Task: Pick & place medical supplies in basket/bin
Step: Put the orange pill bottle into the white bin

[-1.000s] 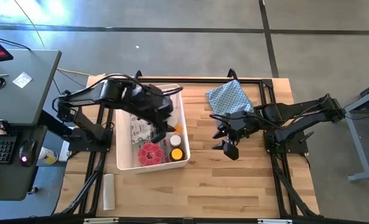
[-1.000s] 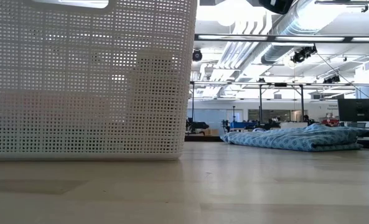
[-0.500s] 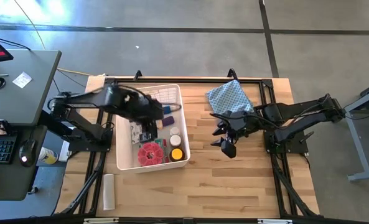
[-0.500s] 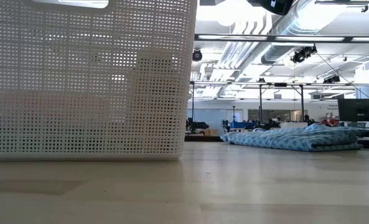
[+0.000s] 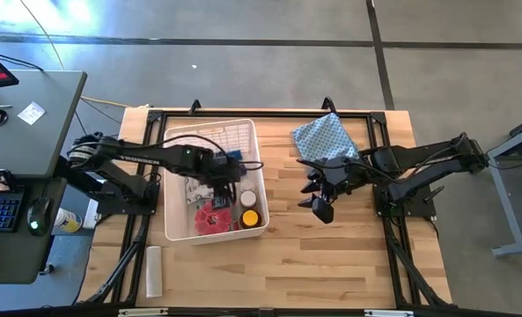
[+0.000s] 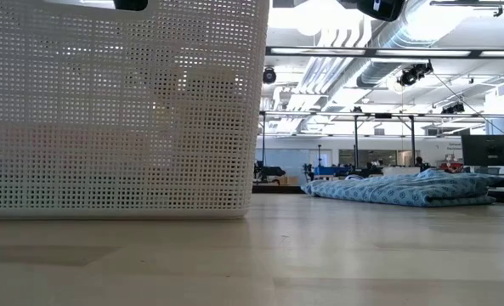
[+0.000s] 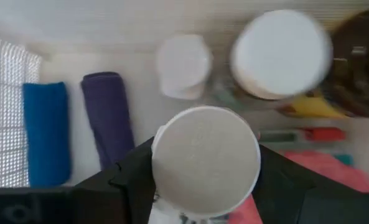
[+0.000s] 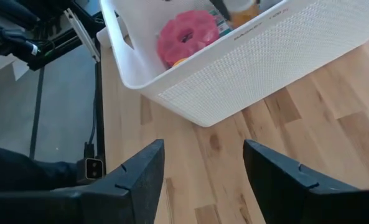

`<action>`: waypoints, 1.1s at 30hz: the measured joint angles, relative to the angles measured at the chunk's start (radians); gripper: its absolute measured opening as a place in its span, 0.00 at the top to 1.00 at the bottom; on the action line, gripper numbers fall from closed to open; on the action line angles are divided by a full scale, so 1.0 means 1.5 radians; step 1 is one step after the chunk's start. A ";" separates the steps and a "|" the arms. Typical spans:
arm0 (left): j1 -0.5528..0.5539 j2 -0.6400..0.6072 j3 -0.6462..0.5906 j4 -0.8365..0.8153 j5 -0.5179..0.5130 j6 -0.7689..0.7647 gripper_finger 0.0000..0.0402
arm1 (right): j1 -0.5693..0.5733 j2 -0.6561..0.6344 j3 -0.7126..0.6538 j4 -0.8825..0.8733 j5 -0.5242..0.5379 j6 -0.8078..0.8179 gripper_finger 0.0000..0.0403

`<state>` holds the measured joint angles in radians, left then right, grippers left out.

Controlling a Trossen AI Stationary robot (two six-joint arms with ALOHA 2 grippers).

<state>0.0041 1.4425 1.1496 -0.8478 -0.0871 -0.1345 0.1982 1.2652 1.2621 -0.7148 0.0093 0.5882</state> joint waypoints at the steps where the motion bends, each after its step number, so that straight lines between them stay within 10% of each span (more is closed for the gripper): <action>1: 0.012 0.000 -0.009 0.009 0.002 0.001 0.36 | 0.000 0.000 0.000 0.000 0.000 0.006 0.48; 33: 0.076 0.014 -0.161 0.213 0.070 0.034 0.38 | 0.000 0.000 -0.001 -0.004 0.030 0.039 0.48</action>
<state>0.1177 1.4639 0.9081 -0.5278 0.0177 -0.0830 0.1982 1.2648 1.2613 -0.7212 0.0540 0.6470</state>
